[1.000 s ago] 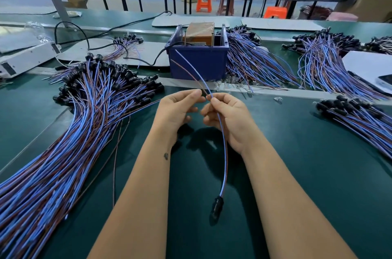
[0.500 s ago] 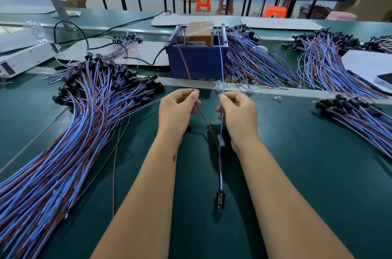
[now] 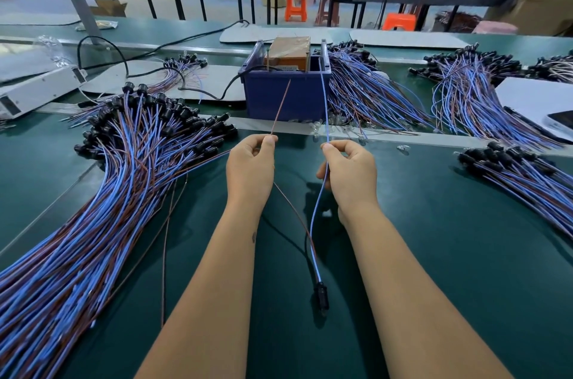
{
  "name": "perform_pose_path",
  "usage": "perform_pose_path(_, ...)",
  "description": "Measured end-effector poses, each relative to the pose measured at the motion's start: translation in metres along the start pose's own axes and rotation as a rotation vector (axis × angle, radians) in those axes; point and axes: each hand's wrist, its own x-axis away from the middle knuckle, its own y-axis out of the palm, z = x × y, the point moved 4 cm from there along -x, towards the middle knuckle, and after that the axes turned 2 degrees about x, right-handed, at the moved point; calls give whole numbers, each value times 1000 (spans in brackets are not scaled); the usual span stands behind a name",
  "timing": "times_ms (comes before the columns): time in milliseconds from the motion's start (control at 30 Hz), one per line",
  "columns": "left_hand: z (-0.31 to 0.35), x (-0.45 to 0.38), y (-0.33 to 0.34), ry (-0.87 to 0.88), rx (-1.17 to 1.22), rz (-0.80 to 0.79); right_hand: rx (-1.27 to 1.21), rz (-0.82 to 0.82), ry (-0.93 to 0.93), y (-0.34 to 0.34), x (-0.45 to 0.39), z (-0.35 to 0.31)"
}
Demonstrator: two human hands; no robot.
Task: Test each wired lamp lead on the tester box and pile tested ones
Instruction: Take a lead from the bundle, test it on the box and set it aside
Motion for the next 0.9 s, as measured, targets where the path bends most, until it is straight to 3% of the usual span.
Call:
perform_pose_path(433,-2,-4,0,-42,72,-37,-104,29,70,-2,-3,3)
perform_pose_path(633,-7,-9,3,-144,175,-88,-152,29,86,-2,-3,3)
perform_pose_path(900,-7,-10,3,-28,44,-68,-230,79,120,-6,-7,6)
